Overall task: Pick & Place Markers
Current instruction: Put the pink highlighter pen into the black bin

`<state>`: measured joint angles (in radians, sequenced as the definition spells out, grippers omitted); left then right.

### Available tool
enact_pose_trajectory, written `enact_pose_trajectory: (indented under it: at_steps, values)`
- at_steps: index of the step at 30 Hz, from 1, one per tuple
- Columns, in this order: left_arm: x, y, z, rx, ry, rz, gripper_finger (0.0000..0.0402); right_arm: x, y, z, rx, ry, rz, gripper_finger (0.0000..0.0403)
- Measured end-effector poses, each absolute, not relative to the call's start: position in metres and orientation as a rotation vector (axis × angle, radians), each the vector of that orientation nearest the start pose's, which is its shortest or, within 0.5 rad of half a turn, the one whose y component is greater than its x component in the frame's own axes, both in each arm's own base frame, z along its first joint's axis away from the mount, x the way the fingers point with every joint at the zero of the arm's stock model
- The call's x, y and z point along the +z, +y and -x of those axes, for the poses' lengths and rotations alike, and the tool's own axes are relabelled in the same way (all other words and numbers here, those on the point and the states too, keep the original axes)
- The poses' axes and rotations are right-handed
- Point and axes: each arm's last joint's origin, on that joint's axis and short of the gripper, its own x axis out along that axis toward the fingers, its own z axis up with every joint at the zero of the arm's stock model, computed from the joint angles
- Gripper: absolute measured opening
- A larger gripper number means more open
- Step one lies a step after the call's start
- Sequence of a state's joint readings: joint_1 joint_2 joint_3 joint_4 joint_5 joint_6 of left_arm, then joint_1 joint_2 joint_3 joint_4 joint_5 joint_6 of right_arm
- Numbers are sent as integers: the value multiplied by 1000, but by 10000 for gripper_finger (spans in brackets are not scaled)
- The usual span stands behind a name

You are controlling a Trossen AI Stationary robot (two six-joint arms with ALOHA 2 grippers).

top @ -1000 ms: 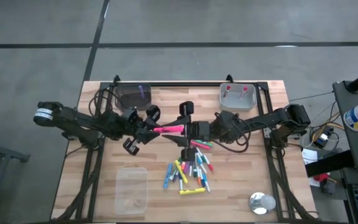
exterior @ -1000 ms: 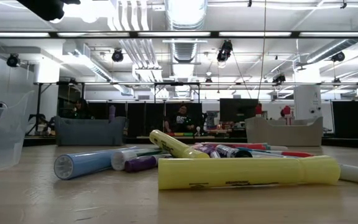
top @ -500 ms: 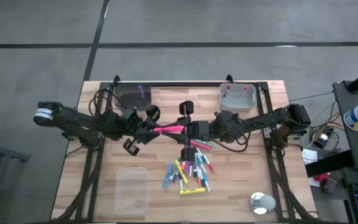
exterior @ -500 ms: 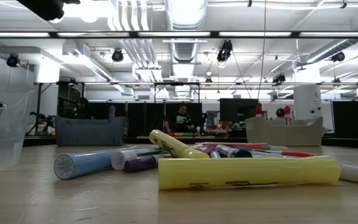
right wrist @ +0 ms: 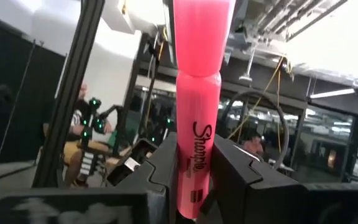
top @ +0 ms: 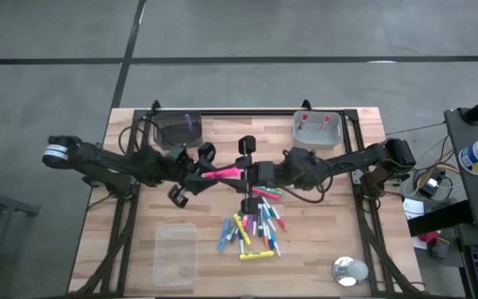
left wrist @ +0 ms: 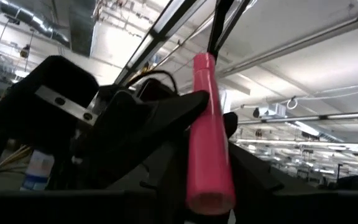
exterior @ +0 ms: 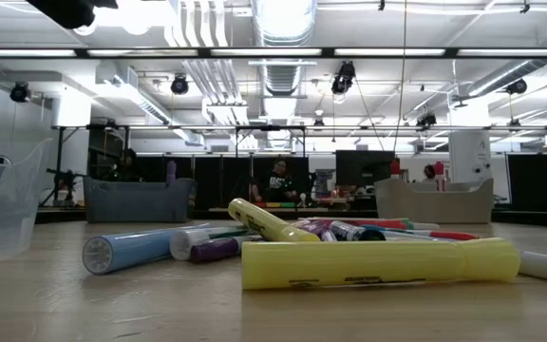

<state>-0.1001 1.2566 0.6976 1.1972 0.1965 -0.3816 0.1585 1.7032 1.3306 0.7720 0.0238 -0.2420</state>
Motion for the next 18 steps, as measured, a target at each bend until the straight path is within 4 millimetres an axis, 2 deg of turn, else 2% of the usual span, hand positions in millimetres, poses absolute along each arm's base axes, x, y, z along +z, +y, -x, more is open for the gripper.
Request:
enact_pose_trajectory:
  at_steps: [4, 8, 14, 18]
  values:
    - [330, -31, -254, -386, -501, 333, 154, 370, 61, -387, 85, -371, 206, 69]
    - [325, -31, -255, -370, -406, 338, 161, 371, 61, -384, 94, -304, 202, 69]
    - [311, -31, -258, -336, -226, 320, 163, 386, 59, -377, 83, -200, 199, 69]
    - [302, -31, -260, -305, -123, 324, 163, 395, 56, -372, 22, -63, 207, 68]
